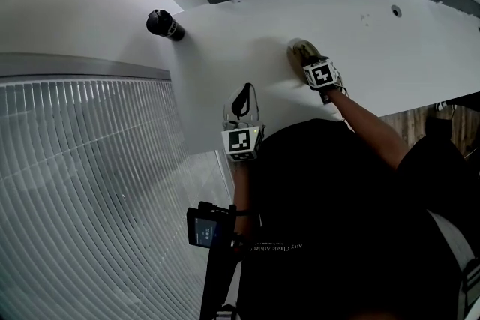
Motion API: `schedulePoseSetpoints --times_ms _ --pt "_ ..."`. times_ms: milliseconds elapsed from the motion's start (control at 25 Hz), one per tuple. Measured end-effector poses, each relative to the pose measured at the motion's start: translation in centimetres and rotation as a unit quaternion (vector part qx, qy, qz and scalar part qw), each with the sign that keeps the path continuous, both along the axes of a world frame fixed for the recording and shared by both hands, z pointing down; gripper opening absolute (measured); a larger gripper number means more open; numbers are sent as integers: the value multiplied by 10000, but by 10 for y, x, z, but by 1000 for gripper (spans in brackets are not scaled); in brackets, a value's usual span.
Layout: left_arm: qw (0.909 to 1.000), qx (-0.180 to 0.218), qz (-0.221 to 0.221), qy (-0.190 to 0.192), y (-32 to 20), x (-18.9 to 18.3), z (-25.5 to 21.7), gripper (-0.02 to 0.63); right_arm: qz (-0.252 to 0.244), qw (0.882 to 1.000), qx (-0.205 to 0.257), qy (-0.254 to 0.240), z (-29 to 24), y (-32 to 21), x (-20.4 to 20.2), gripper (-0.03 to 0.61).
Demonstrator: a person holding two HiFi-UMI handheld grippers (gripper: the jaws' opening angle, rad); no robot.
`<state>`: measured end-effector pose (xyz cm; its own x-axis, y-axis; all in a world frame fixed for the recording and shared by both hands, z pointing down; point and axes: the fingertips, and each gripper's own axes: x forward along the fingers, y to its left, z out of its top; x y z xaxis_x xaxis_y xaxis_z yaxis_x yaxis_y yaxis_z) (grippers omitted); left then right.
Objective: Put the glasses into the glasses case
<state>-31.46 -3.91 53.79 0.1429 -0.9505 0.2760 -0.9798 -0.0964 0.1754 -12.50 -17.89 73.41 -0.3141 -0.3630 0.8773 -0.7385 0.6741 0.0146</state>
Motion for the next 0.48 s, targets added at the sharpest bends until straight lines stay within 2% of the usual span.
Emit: schedulePoseSetpoints --times_ms 120,280,400,480 --pt "10000 40 58 50 -10 5 4 7 53 9986 255 459 -3 -15 25 103" --pt "9998 127 139 -98 -5 4 11 7 267 9992 92 294 7 -7 23 103" --pt "9999 36 58 106 -1 4 9 6 597 9977 -71 308 9 0 35 103" --pt "9997 44 171 159 -1 10 15 8 871 9956 -165 289 9 4 46 103"
